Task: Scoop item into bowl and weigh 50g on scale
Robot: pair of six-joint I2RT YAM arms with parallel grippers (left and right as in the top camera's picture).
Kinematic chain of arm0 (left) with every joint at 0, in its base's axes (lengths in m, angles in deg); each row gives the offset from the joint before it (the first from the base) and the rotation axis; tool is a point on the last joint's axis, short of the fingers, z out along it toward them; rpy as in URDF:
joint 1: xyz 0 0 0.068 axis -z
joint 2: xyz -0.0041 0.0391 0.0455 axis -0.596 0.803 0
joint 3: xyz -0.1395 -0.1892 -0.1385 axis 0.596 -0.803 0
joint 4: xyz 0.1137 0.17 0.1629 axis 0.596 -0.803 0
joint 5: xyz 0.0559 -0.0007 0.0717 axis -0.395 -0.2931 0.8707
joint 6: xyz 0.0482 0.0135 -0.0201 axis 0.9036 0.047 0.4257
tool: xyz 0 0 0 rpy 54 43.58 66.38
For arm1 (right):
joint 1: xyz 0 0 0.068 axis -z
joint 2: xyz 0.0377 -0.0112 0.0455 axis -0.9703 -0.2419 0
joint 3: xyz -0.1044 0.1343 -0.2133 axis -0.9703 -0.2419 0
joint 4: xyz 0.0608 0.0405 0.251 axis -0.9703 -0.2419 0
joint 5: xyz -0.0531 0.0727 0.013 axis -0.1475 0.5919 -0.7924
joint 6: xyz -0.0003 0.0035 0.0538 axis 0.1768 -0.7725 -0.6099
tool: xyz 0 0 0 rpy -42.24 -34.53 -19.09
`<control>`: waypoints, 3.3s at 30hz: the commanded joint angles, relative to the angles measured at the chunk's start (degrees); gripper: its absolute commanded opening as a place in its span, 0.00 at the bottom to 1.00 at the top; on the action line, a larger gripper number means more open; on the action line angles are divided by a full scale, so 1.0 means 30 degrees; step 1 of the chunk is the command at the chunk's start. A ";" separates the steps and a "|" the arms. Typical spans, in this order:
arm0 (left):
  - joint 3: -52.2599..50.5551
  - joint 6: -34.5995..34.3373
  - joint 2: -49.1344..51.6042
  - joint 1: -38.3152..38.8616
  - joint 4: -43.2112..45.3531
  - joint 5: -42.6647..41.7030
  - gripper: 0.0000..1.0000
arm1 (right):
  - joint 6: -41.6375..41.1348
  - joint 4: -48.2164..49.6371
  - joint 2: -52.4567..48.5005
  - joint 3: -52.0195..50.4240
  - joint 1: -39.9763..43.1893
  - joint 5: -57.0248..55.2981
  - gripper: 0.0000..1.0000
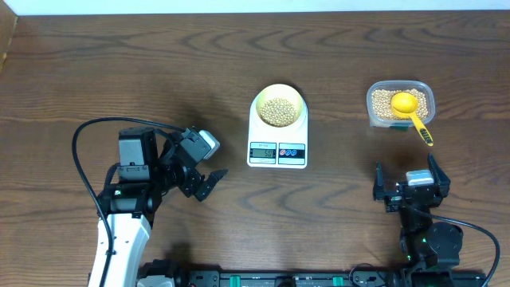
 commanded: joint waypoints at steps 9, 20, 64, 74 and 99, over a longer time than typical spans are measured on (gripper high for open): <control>0.0080 0.0189 0.0000 0.0044 0.0015 0.0102 0.98 | 0.0240 -0.0095 0.0138 -0.0044 0.0109 -0.0291 0.99; 0.0080 0.0189 0.0000 0.0044 0.0015 0.0102 0.97 | 0.0240 -0.0095 0.0138 -0.0044 0.0109 -0.0284 0.99; -0.6331 -1.1264 -1.2699 -0.0015 0.7300 0.8269 0.98 | 0.0240 -0.0095 0.0138 -0.0044 0.0109 -0.0291 0.99; -1.0856 -1.1264 -1.7974 -0.0015 0.8582 0.9114 0.98 | 0.0240 -0.0095 0.0138 -0.0044 0.0109 -0.0284 0.99; -1.3202 -1.1264 -1.9460 -0.0007 0.8677 0.9952 0.98 | 0.0240 -0.0095 0.0138 -0.0044 0.0109 -0.0284 0.99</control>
